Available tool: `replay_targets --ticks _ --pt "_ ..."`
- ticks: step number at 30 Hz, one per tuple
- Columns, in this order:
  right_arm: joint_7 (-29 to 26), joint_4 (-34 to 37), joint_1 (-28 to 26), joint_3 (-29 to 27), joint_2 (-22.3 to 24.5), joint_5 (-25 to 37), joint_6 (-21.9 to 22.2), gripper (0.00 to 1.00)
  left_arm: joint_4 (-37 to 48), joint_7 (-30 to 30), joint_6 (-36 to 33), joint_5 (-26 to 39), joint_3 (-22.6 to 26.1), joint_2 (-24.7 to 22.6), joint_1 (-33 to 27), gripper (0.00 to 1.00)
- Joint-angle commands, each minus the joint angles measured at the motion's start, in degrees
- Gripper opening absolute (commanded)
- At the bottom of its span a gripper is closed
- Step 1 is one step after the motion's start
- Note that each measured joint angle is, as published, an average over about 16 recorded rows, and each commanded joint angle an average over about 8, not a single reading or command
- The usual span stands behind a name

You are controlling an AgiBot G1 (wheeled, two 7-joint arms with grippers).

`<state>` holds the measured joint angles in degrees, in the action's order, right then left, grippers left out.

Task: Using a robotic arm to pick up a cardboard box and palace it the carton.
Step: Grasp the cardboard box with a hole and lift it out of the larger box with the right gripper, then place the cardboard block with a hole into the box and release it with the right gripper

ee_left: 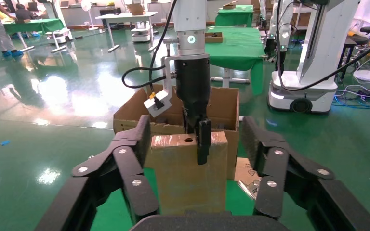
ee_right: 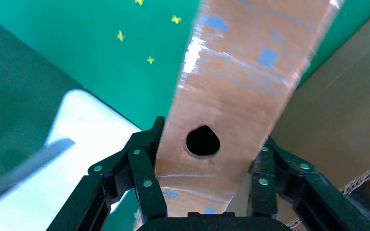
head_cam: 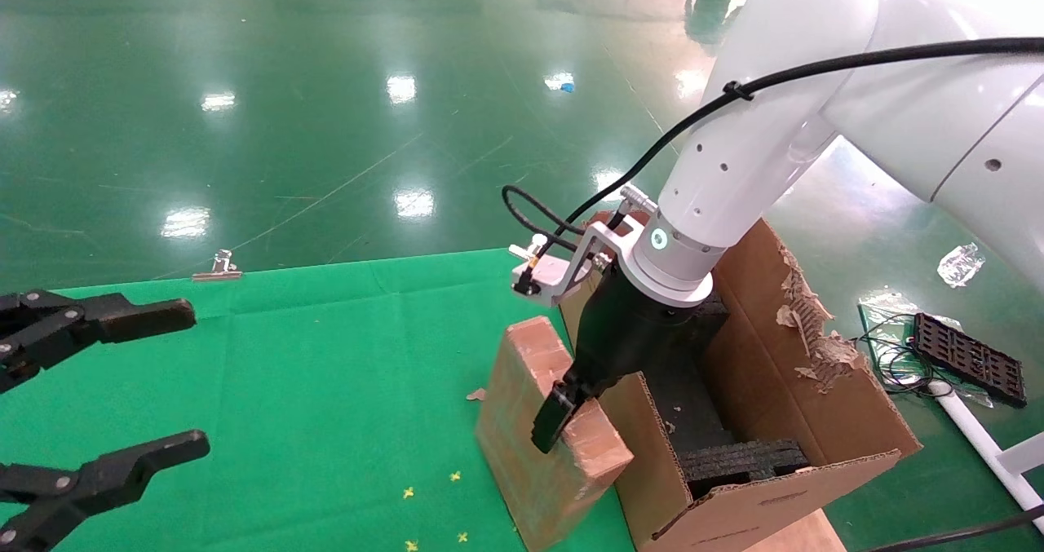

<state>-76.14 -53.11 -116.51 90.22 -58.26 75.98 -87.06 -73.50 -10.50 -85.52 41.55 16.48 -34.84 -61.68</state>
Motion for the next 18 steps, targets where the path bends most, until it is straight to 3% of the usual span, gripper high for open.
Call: replay_targets --ticks 1,10,18 --pt "0.96 -0.26 -0.02 0.13 0.03 0.26 0.34 0.0 0.0 0.0 0.0 -0.01 0.01 0.0 0.0 0.0" --pt "11.81 -6.27 -2.4 -6.05 9.14 -4.47 6.32 0.0 0.0 0.02 0.02 -0.03 0.04 0.02 -0.01 0.0" --pt "16.8 -1.91 -9.8 -10.88 16.93 -4.72 9.01 0.0 0.0 0.04 0.03 -0.05 0.07 0.03 -0.02 0.0"
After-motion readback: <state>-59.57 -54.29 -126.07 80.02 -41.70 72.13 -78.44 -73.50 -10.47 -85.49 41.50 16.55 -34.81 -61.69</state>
